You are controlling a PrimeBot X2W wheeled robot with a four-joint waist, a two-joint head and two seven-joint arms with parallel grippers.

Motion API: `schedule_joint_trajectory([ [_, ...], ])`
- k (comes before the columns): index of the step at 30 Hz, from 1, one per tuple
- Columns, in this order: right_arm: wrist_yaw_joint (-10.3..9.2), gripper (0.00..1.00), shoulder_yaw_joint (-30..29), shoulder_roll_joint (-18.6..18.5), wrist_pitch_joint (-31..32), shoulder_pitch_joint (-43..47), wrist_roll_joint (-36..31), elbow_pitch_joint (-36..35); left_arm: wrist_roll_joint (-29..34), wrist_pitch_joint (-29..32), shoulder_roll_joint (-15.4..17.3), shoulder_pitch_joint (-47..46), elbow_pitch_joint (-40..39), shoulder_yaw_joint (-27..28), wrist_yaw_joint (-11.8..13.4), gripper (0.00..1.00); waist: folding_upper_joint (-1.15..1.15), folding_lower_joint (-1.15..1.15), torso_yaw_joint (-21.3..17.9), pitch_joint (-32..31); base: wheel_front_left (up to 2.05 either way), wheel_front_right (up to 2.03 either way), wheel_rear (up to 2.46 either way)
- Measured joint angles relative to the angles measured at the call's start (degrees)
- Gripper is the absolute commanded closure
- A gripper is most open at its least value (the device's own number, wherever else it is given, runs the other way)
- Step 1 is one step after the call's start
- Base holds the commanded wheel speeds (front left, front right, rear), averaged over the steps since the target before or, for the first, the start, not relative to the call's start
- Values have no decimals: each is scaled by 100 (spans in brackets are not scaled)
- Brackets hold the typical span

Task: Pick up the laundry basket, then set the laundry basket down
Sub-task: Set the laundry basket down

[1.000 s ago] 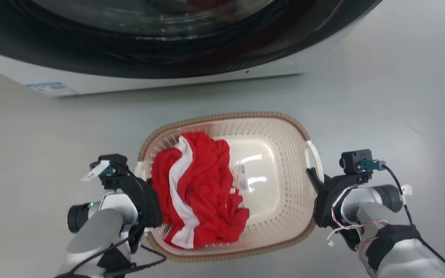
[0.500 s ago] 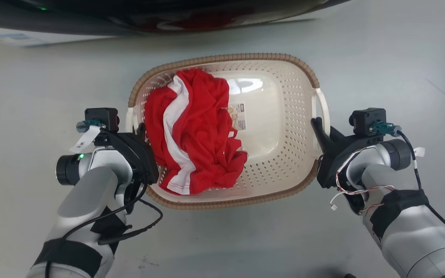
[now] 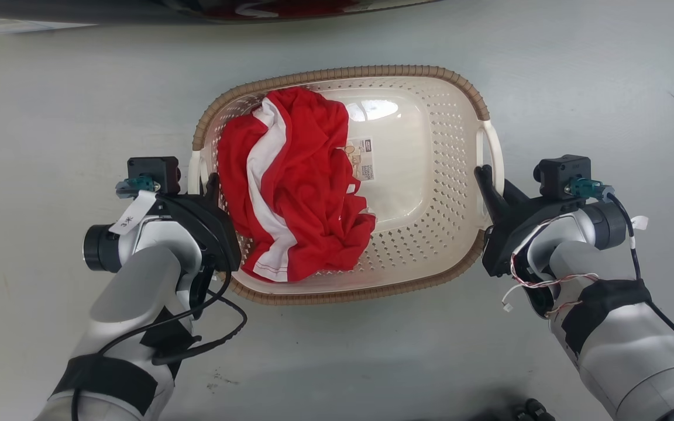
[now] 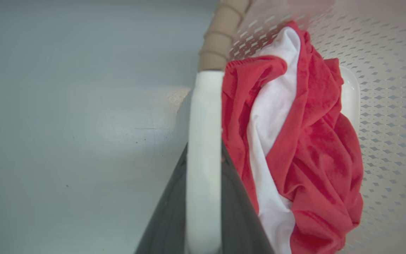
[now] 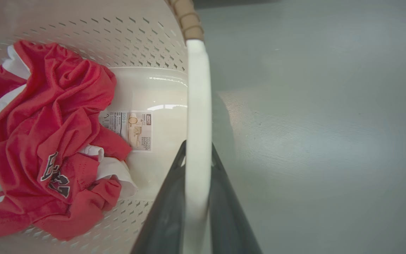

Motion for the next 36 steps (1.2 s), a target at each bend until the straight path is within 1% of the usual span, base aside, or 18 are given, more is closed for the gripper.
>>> schedule_joint_trajectory([
  [5, 0, 100, 48, 1, -23, -65, 1, 38, 49, -36, -14, -58, 79, -9, -7, 100, -1, 0, 9, 37, 0, 0, 0],
  [16, -2, 100, 243, -7, -73, -79, 73, 18, 96, -154, -14, -118, 270, -96, -156, 100, -1, 0, 17, 43, 0, 0, 0],
  [17, -2, 19, 260, -7, -75, -79, 87, 16, 94, -178, -15, -118, 276, -91, -160, 100, -1, 0, 18, 37, 0, 0, 0],
  [18, -2, 0, 287, -7, -91, -78, 89, 1, 87, -174, -14, -121, 287, -82, -226, 97, -1, 0, 20, 31, 0, 0, 0],
  [19, -18, 0, 337, -11, -96, -76, 89, -27, 67, -170, -12, -125, 299, -65, -252, 60, -1, 0, 22, 24, 0, 0, 0],
  [20, -46, 0, 389, -29, -113, -70, 88, -57, 68, -174, 1, -127, 314, -82, -253, 60, -1, 0, 25, 18, 0, 0, 0],
  [21, -46, 0, 428, -46, -138, -70, 88, -102, 74, -177, 14, -129, 332, -89, -255, 32, -1, 0, 28, 11, 0, 0, 0],
  [22, -46, 0, 436, -49, -149, -71, 99, -145, 73, -178, 15, -130, 345, -85, -281, 0, -1, 0, 29, 5, 0, 0, 0],
  [31, -46, 0, 636, -98, -219, -63, 151, -269, 54, -290, 5, -181, 413, -82, -357, 0, -1, 0, 40, -110, 0, 0, 0],
  [36, -46, 0, 667, -129, -272, -8, 187, -258, 57, -500, 2, -125, 433, -129, -360, 0, -1, 0, 30, -275, 0, 0, 0],
])
